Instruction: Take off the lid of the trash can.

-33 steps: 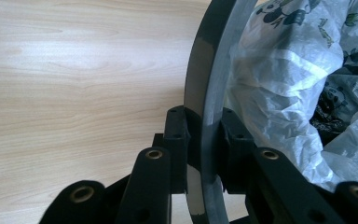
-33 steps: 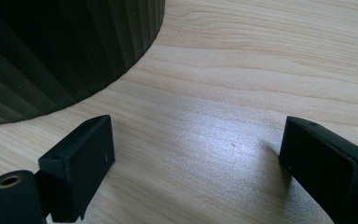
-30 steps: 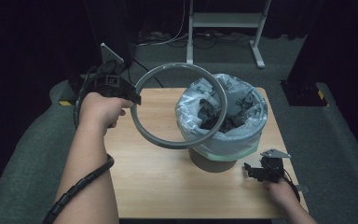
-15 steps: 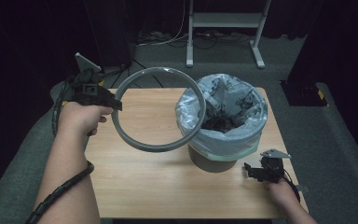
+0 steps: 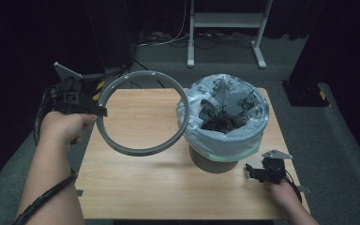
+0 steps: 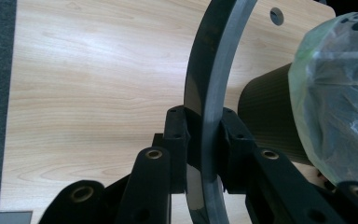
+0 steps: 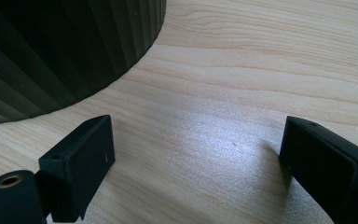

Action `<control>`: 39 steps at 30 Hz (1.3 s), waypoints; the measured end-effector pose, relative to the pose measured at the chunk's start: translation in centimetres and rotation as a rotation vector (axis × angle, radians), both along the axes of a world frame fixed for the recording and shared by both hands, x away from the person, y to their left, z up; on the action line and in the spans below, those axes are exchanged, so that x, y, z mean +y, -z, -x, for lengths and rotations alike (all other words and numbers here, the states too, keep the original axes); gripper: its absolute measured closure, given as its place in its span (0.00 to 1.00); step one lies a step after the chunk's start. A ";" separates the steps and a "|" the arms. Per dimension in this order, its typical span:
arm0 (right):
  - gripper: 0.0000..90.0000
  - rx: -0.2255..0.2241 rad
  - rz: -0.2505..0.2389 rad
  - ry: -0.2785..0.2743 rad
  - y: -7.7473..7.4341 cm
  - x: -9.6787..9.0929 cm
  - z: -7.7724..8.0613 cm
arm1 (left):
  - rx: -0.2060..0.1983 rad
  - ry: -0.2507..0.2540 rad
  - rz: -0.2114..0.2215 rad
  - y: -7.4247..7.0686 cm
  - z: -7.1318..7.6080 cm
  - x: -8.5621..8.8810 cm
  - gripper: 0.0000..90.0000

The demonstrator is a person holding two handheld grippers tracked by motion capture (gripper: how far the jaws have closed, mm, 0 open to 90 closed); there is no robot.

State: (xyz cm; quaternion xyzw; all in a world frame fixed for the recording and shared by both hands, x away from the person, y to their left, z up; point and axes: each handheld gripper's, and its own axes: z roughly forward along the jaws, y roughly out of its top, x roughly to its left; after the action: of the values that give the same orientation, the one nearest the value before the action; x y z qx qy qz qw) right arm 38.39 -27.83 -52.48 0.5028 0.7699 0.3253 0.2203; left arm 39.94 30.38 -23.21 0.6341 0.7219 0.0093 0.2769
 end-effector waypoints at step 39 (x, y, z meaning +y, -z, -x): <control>0.11 0.002 -0.003 0.002 0.0 0.0 0.1 | 0.011 -0.055 0.019 7.1 1.8 4.4 0.84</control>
State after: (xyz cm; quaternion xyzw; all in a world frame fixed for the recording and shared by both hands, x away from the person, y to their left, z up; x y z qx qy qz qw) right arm 38.33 -27.80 -52.47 0.5045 0.7691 0.3258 0.2189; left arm 38.12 34.75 -30.33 0.6115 0.7406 0.0064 0.2786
